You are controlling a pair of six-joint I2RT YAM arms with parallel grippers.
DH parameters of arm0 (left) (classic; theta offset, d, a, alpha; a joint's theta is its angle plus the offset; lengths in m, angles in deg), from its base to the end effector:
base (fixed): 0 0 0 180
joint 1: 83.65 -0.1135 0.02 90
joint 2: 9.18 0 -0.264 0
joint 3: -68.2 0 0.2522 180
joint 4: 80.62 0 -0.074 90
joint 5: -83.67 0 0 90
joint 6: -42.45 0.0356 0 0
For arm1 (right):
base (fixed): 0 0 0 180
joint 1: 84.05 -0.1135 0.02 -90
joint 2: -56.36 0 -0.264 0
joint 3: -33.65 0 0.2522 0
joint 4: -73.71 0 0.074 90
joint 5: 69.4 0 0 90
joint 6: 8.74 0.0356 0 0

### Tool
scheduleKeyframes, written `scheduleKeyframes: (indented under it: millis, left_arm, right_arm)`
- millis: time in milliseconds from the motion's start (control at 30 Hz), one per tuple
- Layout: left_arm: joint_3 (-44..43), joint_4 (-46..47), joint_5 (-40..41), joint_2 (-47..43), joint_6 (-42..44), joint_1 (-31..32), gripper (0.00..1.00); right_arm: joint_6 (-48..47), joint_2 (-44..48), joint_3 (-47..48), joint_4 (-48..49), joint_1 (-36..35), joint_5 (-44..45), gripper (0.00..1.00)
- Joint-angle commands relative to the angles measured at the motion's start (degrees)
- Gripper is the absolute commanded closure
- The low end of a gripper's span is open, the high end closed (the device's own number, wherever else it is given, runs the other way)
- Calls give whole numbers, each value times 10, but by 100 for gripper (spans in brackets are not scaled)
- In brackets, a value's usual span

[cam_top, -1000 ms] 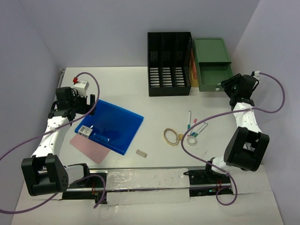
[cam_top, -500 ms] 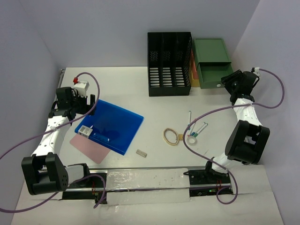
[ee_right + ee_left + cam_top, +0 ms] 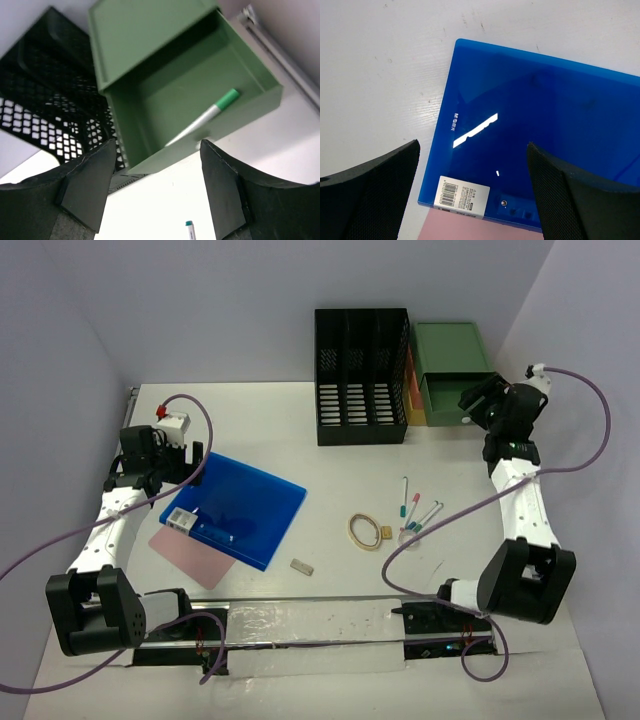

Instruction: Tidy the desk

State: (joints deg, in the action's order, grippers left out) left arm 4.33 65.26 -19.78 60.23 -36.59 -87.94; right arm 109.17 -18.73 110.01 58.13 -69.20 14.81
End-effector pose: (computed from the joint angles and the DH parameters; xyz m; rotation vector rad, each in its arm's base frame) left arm 0.2617 0.0113 0.2670 0.2542 2.2288 -0.1221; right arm 0.3008 -0.0760 0.3472 0.5986 1.7257 0.2530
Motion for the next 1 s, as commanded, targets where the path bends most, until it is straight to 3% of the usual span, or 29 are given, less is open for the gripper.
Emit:
scheduleKeyframes:
  millis: [0,67,233,400,600,967]
  left_arm:
    - [-15,4,-11,-12,-5,-2,7]
    - [-16,1,-12,-18,-4,-2,6]
    - [-9,4,-14,-38,-2,-2,6]
    - [-9,-1,-16,-44,-2,-2,6]
    - [-8,-1,-19,-51,-1,-2,6]
    - [6,8,-3,-46,6,-2,6]
  right_arm:
    - [-47,32,33,-70,-42,71,25]
    - [-60,51,32,-95,-76,102,25]
    - [-105,99,-23,-146,-242,142,27]
    - [-101,42,-58,-212,-344,178,30]
    - [-91,-107,-12,-290,-346,208,30]
    - [-97,-207,-1,-289,-293,194,34]
